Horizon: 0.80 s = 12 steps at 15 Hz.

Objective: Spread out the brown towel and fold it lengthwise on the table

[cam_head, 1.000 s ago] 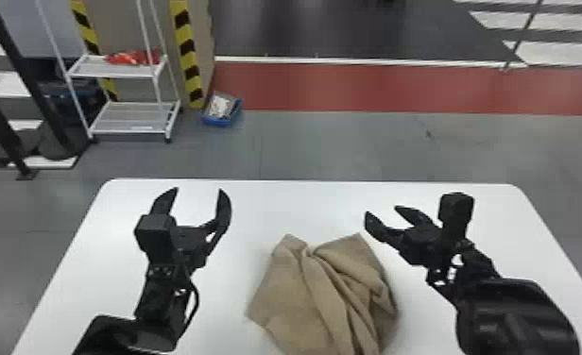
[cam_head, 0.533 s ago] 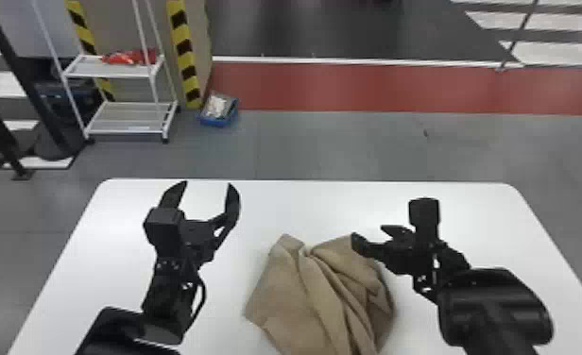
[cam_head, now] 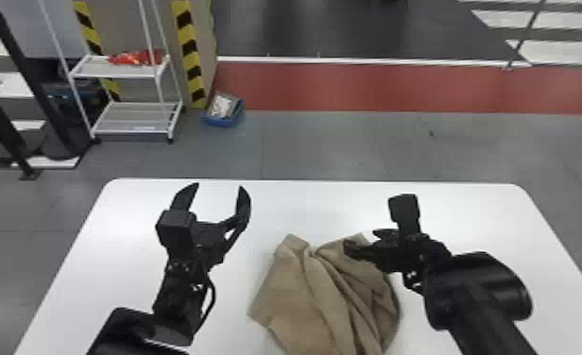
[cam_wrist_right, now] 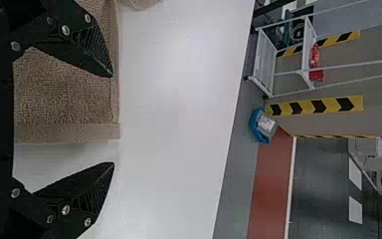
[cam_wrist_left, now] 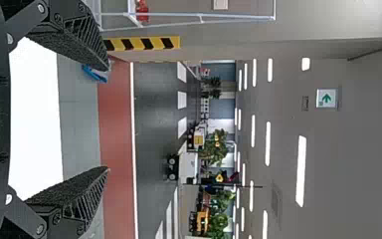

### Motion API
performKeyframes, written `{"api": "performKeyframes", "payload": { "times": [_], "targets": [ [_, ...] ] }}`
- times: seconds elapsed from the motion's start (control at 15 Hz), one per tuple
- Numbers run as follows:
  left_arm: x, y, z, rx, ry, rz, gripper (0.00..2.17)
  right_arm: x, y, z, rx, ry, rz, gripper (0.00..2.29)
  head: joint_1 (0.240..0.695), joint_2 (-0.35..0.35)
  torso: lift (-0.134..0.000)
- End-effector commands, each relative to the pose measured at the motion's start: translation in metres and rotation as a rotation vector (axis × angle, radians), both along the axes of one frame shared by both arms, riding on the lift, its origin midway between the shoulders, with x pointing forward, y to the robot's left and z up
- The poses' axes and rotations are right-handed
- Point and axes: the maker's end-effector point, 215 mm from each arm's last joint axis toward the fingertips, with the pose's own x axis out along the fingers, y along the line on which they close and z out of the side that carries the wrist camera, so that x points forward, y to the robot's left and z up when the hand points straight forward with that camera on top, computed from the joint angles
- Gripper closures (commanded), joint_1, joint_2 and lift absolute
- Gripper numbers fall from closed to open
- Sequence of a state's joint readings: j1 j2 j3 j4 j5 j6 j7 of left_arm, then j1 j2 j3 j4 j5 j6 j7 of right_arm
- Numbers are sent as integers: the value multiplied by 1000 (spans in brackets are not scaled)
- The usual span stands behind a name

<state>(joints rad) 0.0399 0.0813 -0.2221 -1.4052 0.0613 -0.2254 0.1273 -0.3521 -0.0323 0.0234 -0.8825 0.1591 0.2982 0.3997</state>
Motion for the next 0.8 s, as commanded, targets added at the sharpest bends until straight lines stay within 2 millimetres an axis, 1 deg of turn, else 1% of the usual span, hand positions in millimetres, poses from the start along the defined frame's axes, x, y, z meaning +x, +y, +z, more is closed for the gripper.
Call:
{"api": "performKeyframes", "payload": {
  "times": [0.0,0.07,0.13,0.33,0.4,0.47,0.53,0.6,0.67,0.73],
  "targets": [
    [1,-1,2,-1,-5,-2,201,3,2,-4,-35,12,7,289,695,-13,0],
    [1,-1,3,-1,-8,-2,201,2,5,-6,-43,24,17,289,695,-15,0],
    [1,-2,3,-3,-8,-2,201,2,8,-6,-40,29,18,377,695,-14,0],
    [2,-1,5,-5,-12,-1,201,2,5,-8,-41,63,16,795,695,-9,0],
    [1,-1,4,-4,-11,-1,201,1,5,-9,-37,72,17,974,695,-9,0],
    [2,-1,5,-5,-12,-1,201,-2,4,-11,-34,92,17,1075,695,-9,0],
    [2,-1,5,-5,-12,-1,201,-4,3,-13,-29,104,16,1237,695,-9,0],
    [2,-1,5,-3,-12,-2,201,-6,-1,-15,-26,111,8,1328,695,-9,0],
    [2,-1,6,-4,-14,0,201,-8,1,-13,-1,111,11,1332,695,-10,0],
    [2,0,5,0,-13,0,201,-7,-6,-9,9,96,-7,1477,695,-11,0]
  ]
}}
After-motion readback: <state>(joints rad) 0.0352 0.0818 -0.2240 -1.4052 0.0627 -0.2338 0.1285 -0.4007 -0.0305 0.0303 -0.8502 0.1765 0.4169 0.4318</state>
